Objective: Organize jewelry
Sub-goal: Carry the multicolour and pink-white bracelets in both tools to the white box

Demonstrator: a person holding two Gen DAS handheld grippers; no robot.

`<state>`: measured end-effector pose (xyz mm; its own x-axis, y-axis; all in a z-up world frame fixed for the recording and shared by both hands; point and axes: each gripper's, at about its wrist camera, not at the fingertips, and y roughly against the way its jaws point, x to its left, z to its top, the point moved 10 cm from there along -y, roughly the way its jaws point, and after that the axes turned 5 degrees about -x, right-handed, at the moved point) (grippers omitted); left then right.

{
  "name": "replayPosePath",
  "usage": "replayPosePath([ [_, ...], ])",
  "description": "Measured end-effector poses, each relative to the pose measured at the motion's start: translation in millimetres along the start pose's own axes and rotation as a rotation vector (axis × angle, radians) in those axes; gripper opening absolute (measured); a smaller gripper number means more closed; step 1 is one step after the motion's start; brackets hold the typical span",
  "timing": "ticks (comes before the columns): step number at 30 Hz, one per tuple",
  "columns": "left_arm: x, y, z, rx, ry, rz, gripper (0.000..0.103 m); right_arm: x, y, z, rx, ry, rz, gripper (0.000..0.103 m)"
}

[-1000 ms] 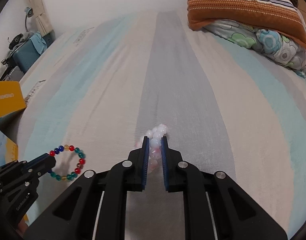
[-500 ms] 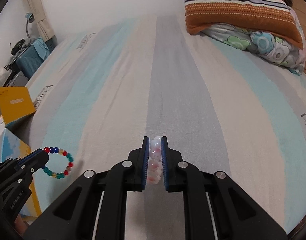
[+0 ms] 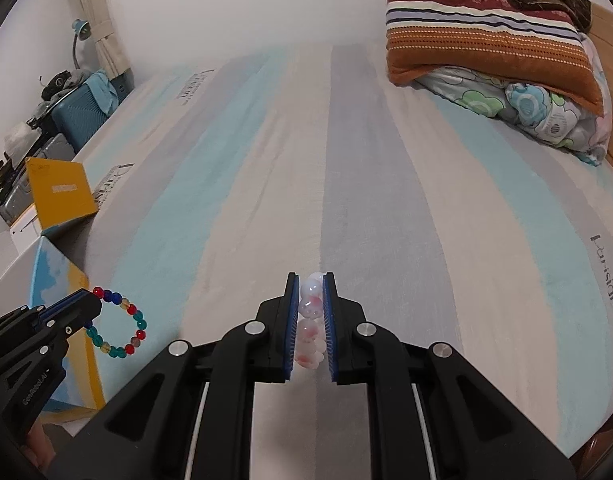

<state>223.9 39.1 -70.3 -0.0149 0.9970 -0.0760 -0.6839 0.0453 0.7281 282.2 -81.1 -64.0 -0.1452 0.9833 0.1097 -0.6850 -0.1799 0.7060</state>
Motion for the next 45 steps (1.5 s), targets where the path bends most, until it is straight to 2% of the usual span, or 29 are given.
replayPosePath([
  [10,27.5,47.8,8.9,-0.053,0.008,0.030,0.009,43.5,34.9,6.0,-0.042,0.042,0.032,0.011],
  [24,114.7,141.0,24.6,-0.181,0.115,0.130,0.009,141.1,82.8,18.6,-0.105,0.126,0.097,0.011],
  [35,190.5,180.6,-4.4,-0.182,0.194,0.224,0.009,235.3,98.7,8.3,-0.118,0.217,0.199,0.011],
  [45,259.8,199.6,-45.0,-0.149,0.276,0.304,0.009,324.6,99.4,-22.4,-0.099,0.335,0.285,0.011],
])
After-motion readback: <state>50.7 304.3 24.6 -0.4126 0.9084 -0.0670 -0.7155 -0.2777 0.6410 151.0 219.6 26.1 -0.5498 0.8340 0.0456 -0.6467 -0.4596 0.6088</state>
